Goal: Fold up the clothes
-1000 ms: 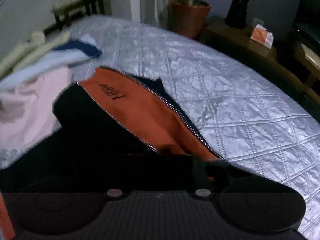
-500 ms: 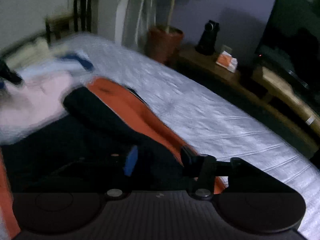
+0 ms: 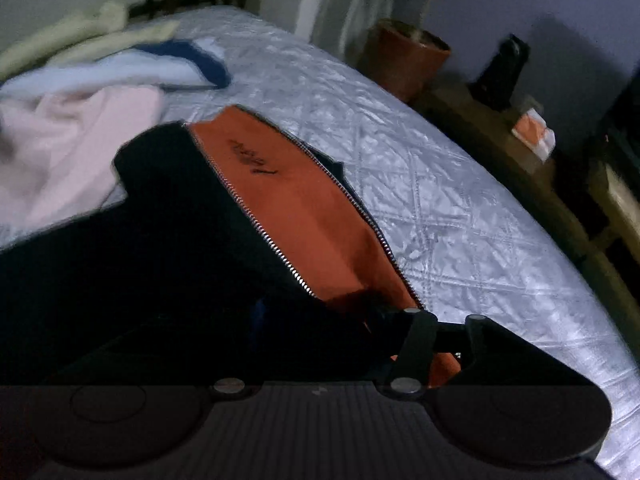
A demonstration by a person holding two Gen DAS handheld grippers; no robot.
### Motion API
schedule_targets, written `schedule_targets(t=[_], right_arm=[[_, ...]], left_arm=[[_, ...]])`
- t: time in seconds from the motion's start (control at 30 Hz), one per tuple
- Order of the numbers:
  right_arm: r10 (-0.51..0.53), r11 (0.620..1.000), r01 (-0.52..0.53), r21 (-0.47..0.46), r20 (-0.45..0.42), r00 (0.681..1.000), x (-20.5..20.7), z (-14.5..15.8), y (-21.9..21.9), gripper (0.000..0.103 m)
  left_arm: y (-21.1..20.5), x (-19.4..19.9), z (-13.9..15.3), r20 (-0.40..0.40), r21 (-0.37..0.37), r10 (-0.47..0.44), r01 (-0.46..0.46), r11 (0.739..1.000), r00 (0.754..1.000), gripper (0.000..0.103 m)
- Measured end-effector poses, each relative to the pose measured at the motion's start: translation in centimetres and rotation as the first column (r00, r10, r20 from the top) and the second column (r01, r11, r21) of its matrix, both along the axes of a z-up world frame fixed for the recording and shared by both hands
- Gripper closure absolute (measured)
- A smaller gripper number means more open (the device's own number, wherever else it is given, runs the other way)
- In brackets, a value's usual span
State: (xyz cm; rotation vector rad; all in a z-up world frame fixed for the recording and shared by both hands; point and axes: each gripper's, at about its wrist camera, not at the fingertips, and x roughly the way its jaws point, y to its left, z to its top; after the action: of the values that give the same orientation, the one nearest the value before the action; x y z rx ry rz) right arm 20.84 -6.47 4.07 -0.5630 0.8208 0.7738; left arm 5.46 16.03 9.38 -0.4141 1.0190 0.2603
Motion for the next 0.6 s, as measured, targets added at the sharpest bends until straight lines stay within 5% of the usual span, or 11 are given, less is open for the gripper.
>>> schedule_targets(t=[0.03, 0.07, 0.33, 0.53, 0.6], right_arm=[[-0.015, 1.000, 0.016, 0.024, -0.017, 1.000, 0.1, 0.0, -0.2, 0.057], [-0.030, 0.998, 0.032, 0.048, -0.035, 0.999, 0.3, 0.1, -0.3, 0.095], [-0.041, 0.990, 0.028, 0.136, 0.094, 0.995, -3.8, 4.3, -2.3, 0.098], [-0.054, 0.991, 0.018, 0.129, 0.276, 0.960, -11.7, 7.4, -2.8, 0.099], [-0.048, 0.991, 0.012, 0.132, 0.272, 0.961, -15.5, 7.1, -2.5, 0.099]], left_arm=[[-0.1, 0.0, 0.0, -0.002, 0.000, -0.001, 0.001, 1.000, 1.000, 0.010], [-0.1, 0.1, -0.1, -0.003, 0.000, -0.003, 0.003, 1.000, 1.000, 0.010], [-1.0, 0.1, -0.3, 0.000, 0.003, -0.020, 0.020, 1.000, 1.000, 0.010], [-1.5, 0.1, 0.0, 0.011, -0.001, -0.012, 0.012, 1.000, 1.000, 0.010], [-1.9, 0.1, 0.1, 0.016, 0.010, -0.019, 0.019, 1.000, 1.000, 0.010]])
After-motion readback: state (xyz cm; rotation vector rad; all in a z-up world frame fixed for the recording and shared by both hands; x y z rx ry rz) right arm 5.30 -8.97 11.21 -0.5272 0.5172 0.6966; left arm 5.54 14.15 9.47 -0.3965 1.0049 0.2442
